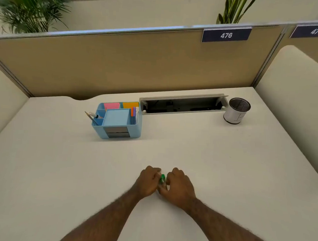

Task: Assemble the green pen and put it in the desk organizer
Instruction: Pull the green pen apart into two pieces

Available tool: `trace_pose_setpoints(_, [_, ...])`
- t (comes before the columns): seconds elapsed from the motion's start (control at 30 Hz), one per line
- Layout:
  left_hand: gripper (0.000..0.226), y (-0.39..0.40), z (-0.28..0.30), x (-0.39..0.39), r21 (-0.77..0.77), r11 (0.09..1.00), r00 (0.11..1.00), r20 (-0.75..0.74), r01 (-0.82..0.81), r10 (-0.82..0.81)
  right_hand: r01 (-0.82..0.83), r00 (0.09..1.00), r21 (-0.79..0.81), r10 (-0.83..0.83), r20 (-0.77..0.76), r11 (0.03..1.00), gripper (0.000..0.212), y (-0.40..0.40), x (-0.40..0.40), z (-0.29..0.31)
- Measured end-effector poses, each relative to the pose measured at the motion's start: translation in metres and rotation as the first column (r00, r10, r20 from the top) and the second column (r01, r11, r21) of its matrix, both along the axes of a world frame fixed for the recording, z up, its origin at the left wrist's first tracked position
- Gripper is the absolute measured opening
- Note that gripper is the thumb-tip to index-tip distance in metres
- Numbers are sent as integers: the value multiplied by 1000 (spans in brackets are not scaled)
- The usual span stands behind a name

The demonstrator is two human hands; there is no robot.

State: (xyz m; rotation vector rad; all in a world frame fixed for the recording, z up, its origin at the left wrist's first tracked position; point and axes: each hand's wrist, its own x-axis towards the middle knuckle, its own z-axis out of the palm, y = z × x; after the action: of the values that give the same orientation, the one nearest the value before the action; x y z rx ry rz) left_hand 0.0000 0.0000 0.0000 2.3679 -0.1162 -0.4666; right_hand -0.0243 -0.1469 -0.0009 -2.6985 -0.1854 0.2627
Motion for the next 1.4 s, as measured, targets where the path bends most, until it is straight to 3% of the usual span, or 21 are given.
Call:
trace_pose_setpoints(0.1, [27,-4,-2,1,-117,993,999,-19,-29,27,35,999,65,-34,-19,997,30,2,-1,-7])
trace_pose_setpoints(0.2, [32,-3,-4,2,-257,952,975,-190,-164,117,153,987,217,-141,-71,964,32,1,2,-14])
trace_pose_setpoints(0.33, [26,-5,1,10,-420,795,877,-394,-438,275,232,967,367,-174,-185,901,28,3,16,-11])
trace_pose_setpoints(0.5, [25,-21,6,18,-548,561,781,-498,-620,376,290,942,525,-141,-305,801,16,3,31,-4])
trace_pose_setpoints(0.57, [26,-23,8,19,-577,512,771,-501,-637,394,293,934,542,-114,-338,787,21,2,34,-3])
trace_pose_setpoints(0.67, [28,-23,6,23,-590,480,761,-504,-649,409,285,924,547,-75,-374,787,32,1,38,-2])
trace_pose_setpoints(0.97, [31,-24,-5,28,-613,367,708,-519,-699,479,319,919,554,-109,-379,769,26,6,41,-7])
trace_pose_setpoints(1.3, [28,-23,-12,30,-604,376,701,-501,-703,507,348,909,525,-142,-392,777,39,6,42,-7])
trace_pose_setpoints(1.4, [25,-23,-10,31,-601,300,655,-544,-740,525,341,916,514,-155,-370,787,38,7,41,-8])
